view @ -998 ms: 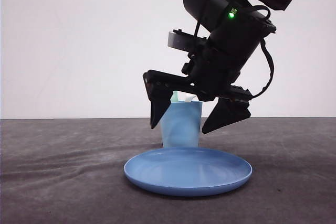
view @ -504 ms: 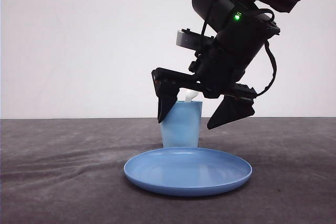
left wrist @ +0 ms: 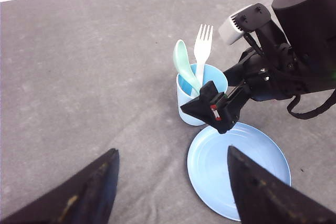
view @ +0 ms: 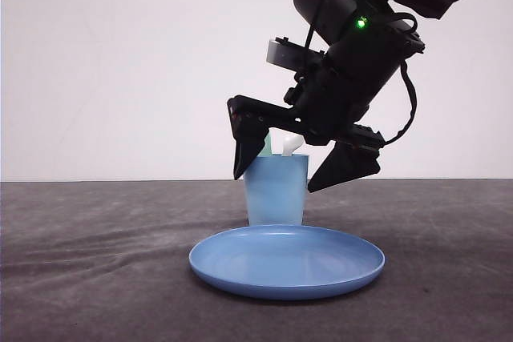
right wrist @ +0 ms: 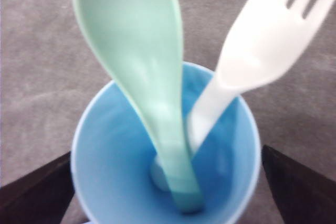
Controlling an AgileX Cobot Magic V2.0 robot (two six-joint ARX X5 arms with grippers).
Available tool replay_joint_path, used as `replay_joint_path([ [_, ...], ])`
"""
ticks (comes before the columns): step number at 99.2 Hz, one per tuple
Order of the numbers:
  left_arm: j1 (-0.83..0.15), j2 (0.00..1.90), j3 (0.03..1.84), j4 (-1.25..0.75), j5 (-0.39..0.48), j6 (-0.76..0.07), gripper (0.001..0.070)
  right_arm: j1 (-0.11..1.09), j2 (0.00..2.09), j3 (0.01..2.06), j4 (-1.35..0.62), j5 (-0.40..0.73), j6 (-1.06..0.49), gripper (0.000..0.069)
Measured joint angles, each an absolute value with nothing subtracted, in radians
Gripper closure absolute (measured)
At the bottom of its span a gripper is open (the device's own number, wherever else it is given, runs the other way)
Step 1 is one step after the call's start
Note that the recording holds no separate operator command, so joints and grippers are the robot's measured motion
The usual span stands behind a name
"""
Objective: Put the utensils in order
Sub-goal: 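Lower the right gripper around the blue cup and close on it, then lift the blue cup with the right gripper over the plate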
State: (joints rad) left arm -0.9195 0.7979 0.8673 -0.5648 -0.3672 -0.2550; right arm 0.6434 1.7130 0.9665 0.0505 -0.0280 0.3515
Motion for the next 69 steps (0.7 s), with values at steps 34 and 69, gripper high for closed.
replay_joint_path([
  [34,-0.920,0.798,0.867,-0.578,-0.367,-0.255,0.0315,0.648,1.770,0.985,0.044,-0.030,0.352,0.0029],
  [69,-0.920,0.798,0.867,-0.579,-0.367,-0.255,0.0315,0.648,1.770,0.985,0.041,-0.027,0.352,0.0232],
])
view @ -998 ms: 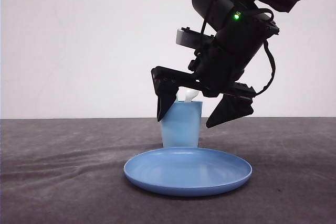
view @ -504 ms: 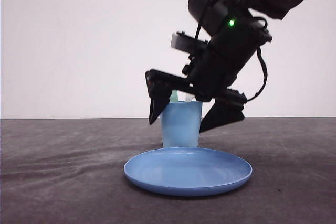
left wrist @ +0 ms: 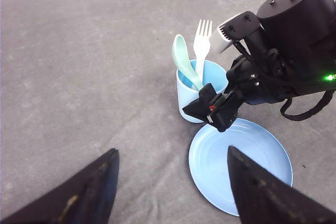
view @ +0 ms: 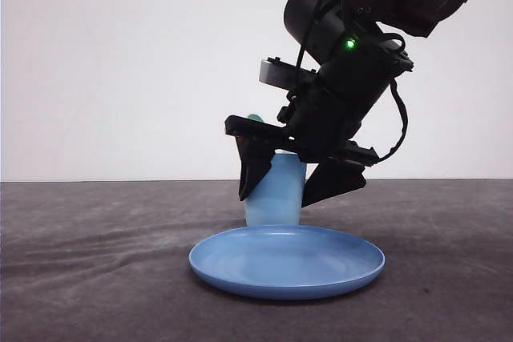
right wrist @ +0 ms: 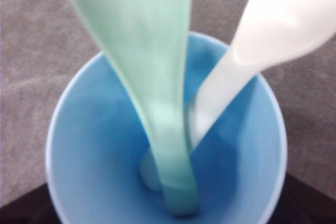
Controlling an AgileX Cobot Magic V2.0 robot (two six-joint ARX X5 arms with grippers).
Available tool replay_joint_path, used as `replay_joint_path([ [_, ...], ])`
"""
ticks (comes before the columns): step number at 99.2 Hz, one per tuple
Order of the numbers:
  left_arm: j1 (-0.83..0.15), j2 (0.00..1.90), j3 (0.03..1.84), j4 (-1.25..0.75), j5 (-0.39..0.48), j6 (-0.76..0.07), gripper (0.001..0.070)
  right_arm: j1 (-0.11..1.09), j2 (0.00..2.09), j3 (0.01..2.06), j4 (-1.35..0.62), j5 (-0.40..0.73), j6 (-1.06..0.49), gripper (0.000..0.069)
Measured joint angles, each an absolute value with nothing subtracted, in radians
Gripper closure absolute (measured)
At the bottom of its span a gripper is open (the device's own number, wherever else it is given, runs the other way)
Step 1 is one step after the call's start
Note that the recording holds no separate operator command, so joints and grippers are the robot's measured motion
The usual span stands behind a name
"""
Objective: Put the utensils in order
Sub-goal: 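Lift the blue cup with the right gripper over the plate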
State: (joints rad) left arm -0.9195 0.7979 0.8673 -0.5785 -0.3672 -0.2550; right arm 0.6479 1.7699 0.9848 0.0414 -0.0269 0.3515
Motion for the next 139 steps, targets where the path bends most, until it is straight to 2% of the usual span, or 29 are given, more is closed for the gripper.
replay_joint_path([
  [34,-0.920,0.798,0.867,-0.583,-0.367,-0.255,0.0315,0.648,1.741,0.985,0.012,-0.027,0.323,0.0266],
  [62,-0.920,0.798,0.867,-0.588,-0.367,-0.255,0.0315,0.655,1.505,0.993,-0.113,-0.024,0.223,0.0267],
  [92,-0.920,0.798,0.867,-0.588,-0.367,-0.255,0.0315,0.736,1.299,0.994,-0.237,-0.023,0.069,0.0267],
  [116,-0.920,0.798,0.867,-0.589,-0.367,-0.255,0.0315,0.774,1.299,0.993,-0.329,0.003,0.027,0.0267],
  [139,-0.920,0.798,0.867,-0.591,-0.367,-0.255,0.0315,0.795,1.302,0.905,-0.298,0.008,0.035,0.0267],
])
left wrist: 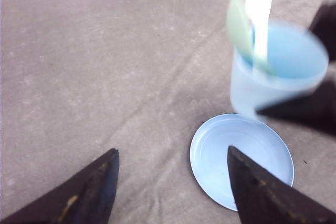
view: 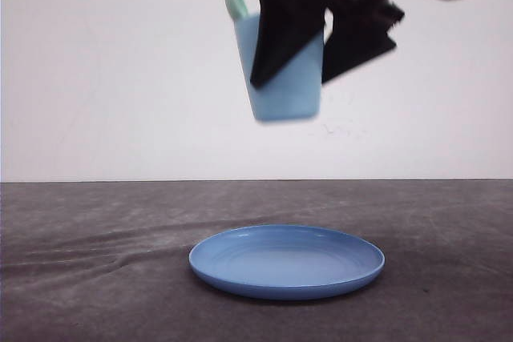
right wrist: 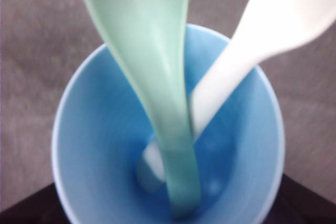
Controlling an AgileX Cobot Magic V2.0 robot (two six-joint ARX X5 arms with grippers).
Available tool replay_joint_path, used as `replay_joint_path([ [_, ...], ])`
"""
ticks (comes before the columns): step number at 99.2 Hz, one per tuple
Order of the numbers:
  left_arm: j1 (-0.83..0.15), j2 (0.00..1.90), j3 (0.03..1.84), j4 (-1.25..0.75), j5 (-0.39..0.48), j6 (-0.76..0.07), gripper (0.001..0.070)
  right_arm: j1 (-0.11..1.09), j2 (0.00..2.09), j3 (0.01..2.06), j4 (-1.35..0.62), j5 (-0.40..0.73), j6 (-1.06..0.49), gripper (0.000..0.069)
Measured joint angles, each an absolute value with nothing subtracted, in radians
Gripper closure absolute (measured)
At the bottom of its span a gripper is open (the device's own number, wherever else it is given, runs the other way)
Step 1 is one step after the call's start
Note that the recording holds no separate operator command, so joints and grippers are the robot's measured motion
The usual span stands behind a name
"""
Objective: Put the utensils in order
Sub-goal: 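Lift the blue cup with the right gripper over the plate, then lower the cup onto the plate center and open the right gripper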
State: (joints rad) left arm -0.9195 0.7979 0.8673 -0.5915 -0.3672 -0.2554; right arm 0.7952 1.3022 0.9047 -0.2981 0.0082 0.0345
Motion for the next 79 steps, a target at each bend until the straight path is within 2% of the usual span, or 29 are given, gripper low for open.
replay_joint_path([
  [46,-0.920,0.798,0.867,-0.594,-0.367,-0.255,0.0315,0.878,1.307,0.598,0.045,0.083,0.115,0.0270],
  [79,-0.920,0.798,0.867,-0.595,-0.367,-0.255,0.0315,0.883,1.367,0.566,0.165,0.105,0.137,0.0273],
])
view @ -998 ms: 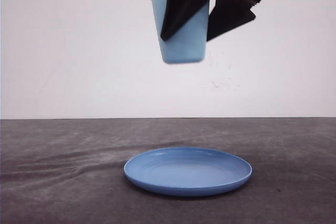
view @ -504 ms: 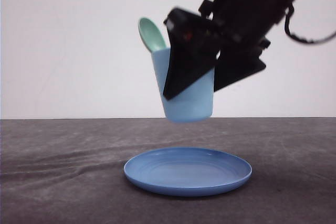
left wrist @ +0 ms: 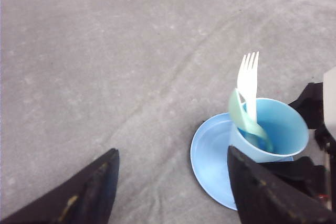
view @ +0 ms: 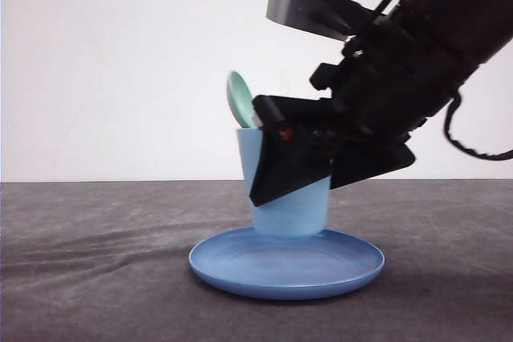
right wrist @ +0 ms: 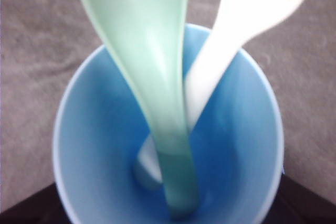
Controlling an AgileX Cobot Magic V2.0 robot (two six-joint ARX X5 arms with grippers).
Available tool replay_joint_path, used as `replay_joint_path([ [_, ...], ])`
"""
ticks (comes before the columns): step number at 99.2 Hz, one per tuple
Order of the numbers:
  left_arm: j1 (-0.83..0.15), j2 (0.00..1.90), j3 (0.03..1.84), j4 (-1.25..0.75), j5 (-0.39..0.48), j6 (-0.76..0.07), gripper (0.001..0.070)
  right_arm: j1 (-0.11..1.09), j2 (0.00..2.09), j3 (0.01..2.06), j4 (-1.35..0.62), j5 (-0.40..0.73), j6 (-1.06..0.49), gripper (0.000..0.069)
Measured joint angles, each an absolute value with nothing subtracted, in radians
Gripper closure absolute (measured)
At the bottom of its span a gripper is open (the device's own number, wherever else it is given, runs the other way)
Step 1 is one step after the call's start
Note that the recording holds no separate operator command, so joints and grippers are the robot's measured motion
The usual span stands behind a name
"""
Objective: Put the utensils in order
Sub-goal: 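Lower the cup onto the plate center and open the right gripper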
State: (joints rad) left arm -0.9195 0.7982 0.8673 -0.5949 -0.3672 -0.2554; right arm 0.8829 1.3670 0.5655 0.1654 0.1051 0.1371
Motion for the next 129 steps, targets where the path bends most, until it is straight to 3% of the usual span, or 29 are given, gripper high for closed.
replay_joint_path([
  [71,-0.920,0.798,0.867,-0.598,-0.367,-0.255,0.0315,0.883,1.423,0.566,0.168,0.105,0.139,0.0272],
  [91,-0.920,0.798,0.867,-0.599,-0.367,-0.255,0.0315,0.883,1.423,0.566,0.169,0.105,0.157,0.0140],
  [129,-0.920,0.798,0.867,-0.608,-0.367,-0.255,0.0315,0.883,1.397,0.566,0.084,0.105,0.162,0.0124],
])
